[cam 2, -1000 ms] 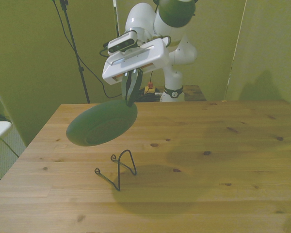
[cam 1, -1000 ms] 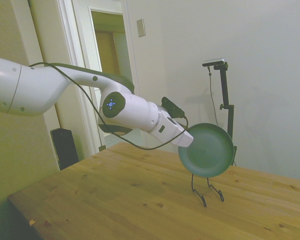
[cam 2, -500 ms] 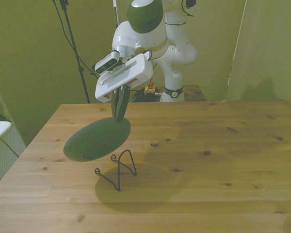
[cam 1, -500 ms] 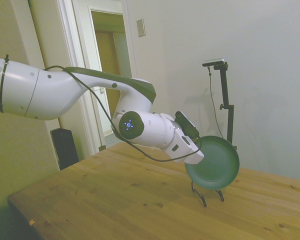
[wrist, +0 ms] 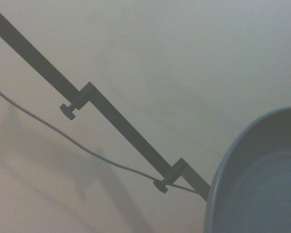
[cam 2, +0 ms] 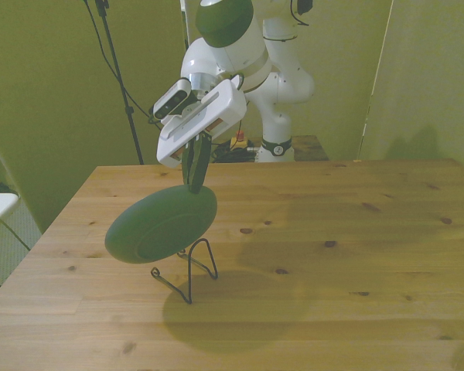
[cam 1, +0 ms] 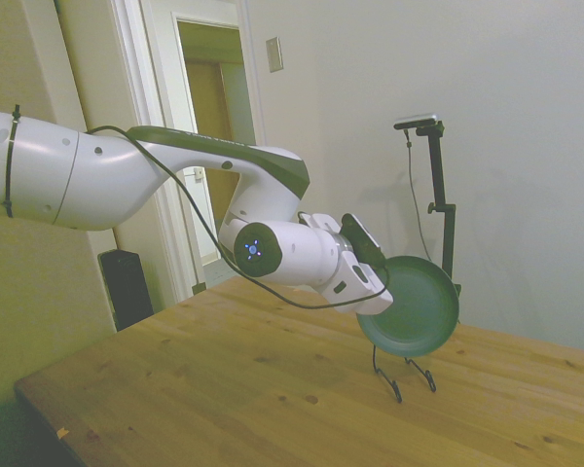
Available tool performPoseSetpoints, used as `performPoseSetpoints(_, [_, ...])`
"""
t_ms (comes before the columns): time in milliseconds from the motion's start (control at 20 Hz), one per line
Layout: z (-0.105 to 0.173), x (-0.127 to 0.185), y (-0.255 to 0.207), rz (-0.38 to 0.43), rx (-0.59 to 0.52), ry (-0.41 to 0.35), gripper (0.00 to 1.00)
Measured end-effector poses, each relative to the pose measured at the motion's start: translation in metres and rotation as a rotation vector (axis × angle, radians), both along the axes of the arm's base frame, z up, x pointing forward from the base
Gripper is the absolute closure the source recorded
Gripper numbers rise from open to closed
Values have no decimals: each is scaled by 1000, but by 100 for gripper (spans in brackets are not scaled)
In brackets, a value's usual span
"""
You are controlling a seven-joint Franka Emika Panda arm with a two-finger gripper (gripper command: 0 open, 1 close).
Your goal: Load the plate
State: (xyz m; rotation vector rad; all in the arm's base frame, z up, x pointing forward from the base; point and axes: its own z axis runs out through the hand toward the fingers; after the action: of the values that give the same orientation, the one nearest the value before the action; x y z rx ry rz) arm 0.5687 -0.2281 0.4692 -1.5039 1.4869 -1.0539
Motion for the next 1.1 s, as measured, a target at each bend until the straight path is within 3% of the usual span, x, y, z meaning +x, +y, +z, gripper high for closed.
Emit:
performPoseSetpoints(750, [-39, -3, -15, 41, 8, 9, 100])
performPoseSetpoints(1100, [-31, 2, -15, 48, 7, -11, 100])
